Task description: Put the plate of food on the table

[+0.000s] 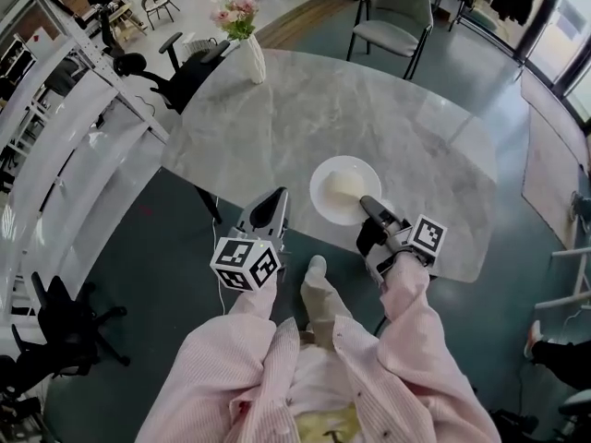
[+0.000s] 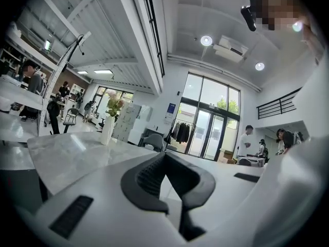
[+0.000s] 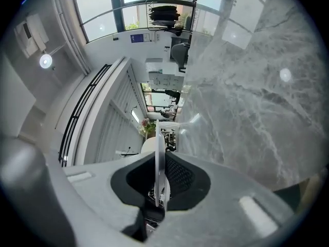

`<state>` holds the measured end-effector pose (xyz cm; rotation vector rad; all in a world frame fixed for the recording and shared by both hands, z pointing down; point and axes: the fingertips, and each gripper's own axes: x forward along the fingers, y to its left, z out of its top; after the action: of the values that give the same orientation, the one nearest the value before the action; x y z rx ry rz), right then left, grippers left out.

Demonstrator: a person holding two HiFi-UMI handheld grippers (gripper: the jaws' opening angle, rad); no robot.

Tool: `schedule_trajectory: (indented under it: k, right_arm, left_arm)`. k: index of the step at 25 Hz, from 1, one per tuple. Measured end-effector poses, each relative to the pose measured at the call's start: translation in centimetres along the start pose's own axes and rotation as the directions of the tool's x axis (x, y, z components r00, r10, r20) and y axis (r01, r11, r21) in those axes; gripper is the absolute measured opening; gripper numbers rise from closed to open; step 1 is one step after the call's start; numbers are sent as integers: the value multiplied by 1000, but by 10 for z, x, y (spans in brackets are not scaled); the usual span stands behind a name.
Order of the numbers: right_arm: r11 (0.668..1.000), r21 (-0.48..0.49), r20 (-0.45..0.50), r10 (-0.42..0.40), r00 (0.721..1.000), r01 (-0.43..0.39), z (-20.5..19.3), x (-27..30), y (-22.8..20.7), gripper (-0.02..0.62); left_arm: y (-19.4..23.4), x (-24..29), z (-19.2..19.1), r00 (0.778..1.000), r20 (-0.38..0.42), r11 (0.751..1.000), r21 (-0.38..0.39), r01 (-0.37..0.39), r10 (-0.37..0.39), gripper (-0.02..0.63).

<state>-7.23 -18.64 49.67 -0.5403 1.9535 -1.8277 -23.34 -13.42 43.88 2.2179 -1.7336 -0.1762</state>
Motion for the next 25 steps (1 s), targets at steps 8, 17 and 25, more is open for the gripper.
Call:
schedule_trajectory:
  k: [8, 17, 25]
  right_arm:
    - [1000, -8, 22, -14, 1000, 14, 47, 52, -19, 29]
    - [999, 0, 72, -34, 997, 34, 99, 94, -56, 29]
    - [997, -6, 120, -79, 990, 81, 141, 112, -84, 29]
  left_arm:
    - [38, 76, 4, 998, -62, 999, -16, 29, -30, -5]
    - [70, 153, -20, 983, -172, 997, -40, 60, -66, -5]
    - [71, 197, -46, 958, -263, 992, -74, 97, -114, -5]
